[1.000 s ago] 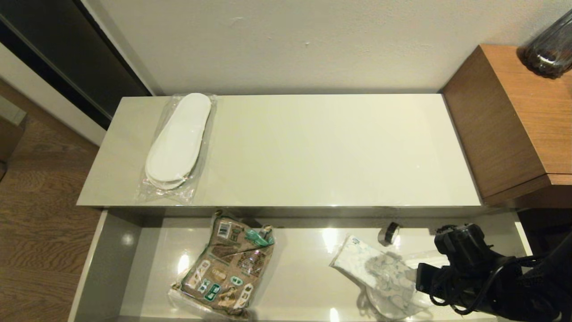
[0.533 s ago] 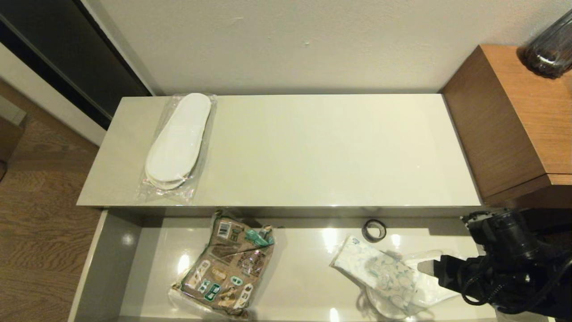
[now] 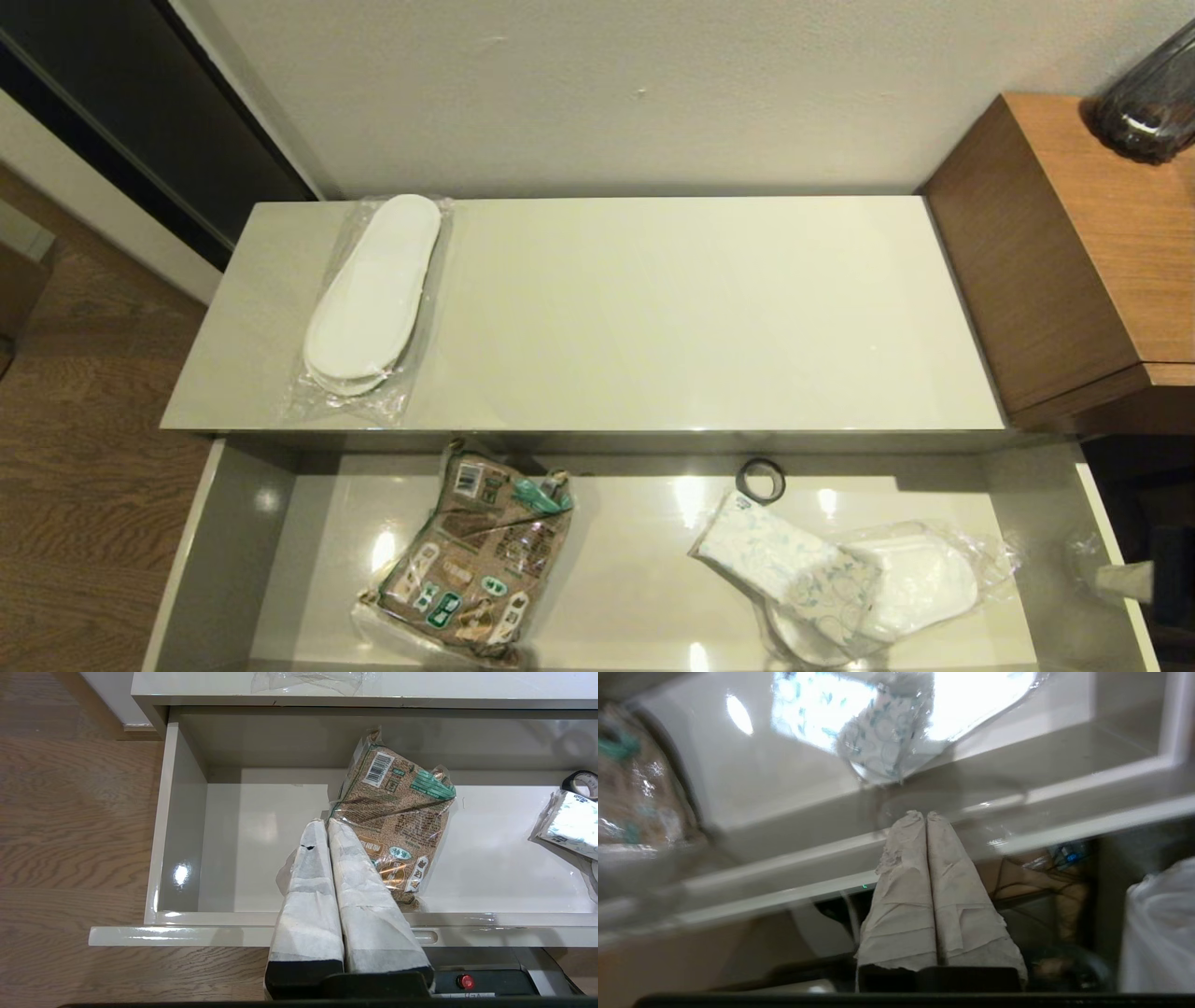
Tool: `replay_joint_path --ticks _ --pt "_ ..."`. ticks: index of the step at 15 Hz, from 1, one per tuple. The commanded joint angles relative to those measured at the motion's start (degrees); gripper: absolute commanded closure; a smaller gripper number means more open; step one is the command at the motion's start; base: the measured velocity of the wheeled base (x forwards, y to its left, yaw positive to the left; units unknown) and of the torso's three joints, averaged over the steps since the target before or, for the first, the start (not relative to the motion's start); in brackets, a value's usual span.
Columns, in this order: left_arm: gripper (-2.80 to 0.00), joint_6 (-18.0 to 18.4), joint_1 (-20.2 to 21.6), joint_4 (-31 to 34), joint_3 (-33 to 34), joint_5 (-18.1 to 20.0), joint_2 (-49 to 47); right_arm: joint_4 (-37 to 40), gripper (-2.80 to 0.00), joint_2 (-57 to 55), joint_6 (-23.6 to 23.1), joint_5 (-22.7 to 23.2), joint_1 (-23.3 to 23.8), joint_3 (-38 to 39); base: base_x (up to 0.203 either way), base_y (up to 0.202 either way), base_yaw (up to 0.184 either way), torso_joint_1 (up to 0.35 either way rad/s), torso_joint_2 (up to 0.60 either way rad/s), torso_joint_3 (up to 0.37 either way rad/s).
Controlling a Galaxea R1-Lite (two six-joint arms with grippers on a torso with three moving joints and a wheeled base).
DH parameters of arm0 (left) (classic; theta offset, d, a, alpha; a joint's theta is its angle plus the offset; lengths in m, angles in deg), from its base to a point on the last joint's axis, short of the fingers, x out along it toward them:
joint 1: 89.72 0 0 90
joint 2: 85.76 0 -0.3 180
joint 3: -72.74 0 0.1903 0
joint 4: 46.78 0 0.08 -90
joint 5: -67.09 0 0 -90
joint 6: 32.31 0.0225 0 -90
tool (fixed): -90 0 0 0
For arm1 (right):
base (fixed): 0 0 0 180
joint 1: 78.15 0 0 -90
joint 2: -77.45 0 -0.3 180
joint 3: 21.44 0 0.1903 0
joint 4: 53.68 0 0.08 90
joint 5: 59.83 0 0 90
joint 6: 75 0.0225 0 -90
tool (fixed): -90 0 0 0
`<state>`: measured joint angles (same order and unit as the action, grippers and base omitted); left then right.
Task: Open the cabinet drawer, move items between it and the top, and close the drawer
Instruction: Pick up the disposable slippers on the table
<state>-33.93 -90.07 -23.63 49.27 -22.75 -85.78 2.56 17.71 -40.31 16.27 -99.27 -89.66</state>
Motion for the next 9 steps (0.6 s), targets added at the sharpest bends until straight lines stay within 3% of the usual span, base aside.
replay_joint_path --ticks 1,4,6,7,9 --pt "0.0 0.0 0.0 0.0 0.0 0.0 -0.1 19.7 0.0 11.6 0.1 -0.2 -0.2 -12.0 0.0 0.0 0.0 0.0 0.0 0.0" --pt "0.0 0.0 0.1 0.0 0.0 0.0 -0.1 38.4 0.0 14.1 0.2 -0.2 0.9 -34.5 0.0 0.0 0.0 0.0 0.0 0.0" --pt "0.0 0.0 0.0 0.0 0.0 0.0 -0.1 47.4 0.0 15.1 -0.8 0.4 4.1 -47.8 0.0 0.0 0.0 0.0 0.0 0.0" --pt "0.0 0.0 0.0 0.0 0.0 0.0 -0.1 50.1 0.0 16.5 -2.8 1.8 7.8 -52.6 0.0 0.0 0.0 0.0 0.0 0.0" --pt "0.0 0.0 0.0 0.0 0.0 0.0 -0.1 52.7 0.0 24.0 -9.7 5.6 17.5 -54.8 0.0 0.0 0.0 0.0 0.0 0.0"
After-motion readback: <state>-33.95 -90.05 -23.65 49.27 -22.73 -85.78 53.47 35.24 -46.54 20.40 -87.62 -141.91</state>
